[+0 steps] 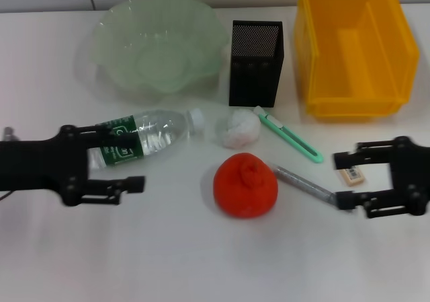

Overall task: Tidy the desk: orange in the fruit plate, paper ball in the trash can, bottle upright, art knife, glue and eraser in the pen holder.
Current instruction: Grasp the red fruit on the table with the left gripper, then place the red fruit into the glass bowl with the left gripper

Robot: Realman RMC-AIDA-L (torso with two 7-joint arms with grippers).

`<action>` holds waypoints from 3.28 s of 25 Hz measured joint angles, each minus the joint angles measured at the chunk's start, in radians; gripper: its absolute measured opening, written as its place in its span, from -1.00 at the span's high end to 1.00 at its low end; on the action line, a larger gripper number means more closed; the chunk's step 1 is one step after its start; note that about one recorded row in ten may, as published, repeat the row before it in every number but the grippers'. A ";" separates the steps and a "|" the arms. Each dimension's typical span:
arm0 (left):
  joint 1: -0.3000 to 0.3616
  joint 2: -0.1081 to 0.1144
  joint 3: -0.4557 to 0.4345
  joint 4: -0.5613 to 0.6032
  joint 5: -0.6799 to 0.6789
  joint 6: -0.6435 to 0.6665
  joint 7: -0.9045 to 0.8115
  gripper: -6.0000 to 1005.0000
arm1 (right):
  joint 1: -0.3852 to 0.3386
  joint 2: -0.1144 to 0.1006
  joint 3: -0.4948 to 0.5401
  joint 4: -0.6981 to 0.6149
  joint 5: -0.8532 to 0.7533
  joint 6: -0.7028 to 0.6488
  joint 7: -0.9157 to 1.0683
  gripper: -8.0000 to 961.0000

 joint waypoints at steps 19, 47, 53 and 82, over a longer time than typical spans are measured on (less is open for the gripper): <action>-0.132 -0.118 0.051 -0.251 -0.058 -0.369 0.140 -0.58 | -0.014 -0.004 0.113 -0.246 -0.139 -0.095 0.160 -0.52; -0.221 -0.123 0.001 -0.554 -0.075 -0.625 0.445 -0.48 | 0.021 0.020 0.098 -0.309 -0.181 -0.071 0.234 -0.52; -0.218 -0.123 0.002 -0.557 -0.073 -0.625 0.464 -0.10 | 0.016 0.022 0.098 -0.296 -0.181 -0.061 0.226 -0.52; -0.151 -0.113 -0.012 -0.034 -0.376 -0.694 0.044 0.89 | 0.050 0.058 0.096 -0.218 -0.172 -0.007 0.130 -0.52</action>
